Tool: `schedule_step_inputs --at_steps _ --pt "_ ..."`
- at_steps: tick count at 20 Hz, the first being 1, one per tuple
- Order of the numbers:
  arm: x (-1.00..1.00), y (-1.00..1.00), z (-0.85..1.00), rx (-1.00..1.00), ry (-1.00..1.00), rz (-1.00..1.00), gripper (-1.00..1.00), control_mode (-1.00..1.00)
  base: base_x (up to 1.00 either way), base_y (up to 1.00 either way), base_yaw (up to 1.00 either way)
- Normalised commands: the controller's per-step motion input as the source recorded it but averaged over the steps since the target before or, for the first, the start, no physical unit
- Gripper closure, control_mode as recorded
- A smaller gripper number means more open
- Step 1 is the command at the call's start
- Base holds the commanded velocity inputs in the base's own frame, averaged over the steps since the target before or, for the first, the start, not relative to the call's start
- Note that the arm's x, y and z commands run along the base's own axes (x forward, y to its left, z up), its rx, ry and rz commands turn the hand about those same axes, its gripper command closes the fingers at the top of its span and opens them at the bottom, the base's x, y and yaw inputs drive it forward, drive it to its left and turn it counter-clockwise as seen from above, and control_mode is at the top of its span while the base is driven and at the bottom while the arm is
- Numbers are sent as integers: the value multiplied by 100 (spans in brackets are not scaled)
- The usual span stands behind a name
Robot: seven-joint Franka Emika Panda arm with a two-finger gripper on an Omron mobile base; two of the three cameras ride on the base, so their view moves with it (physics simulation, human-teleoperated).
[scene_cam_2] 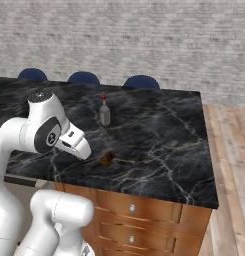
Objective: Place the beer and liquor on the top shelf of the fridge to keep them out of children's reach, and place the sweet potato on lower shelves for easy access.
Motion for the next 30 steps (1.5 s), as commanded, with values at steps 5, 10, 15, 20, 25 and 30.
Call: schedule_step_inputs --at_steps 5,10,15,20,25,30 --pt "69 -11 -39 0 4 0 -100 -100 0 0 0" --pt "71 -18 -35 0 3 0 -100 -100 0 0 0" --pt "63 -8 -59 0 6 0 -100 -100 0 0 0" --pt "50 0 -43 0 2 0 -100 -100 0 0 0" --pt "49 -3 -31 1 0 0 -100 -100 0 0 0" --pt "41 -5 -28 0 0 1 -100 -100 0 0 0"
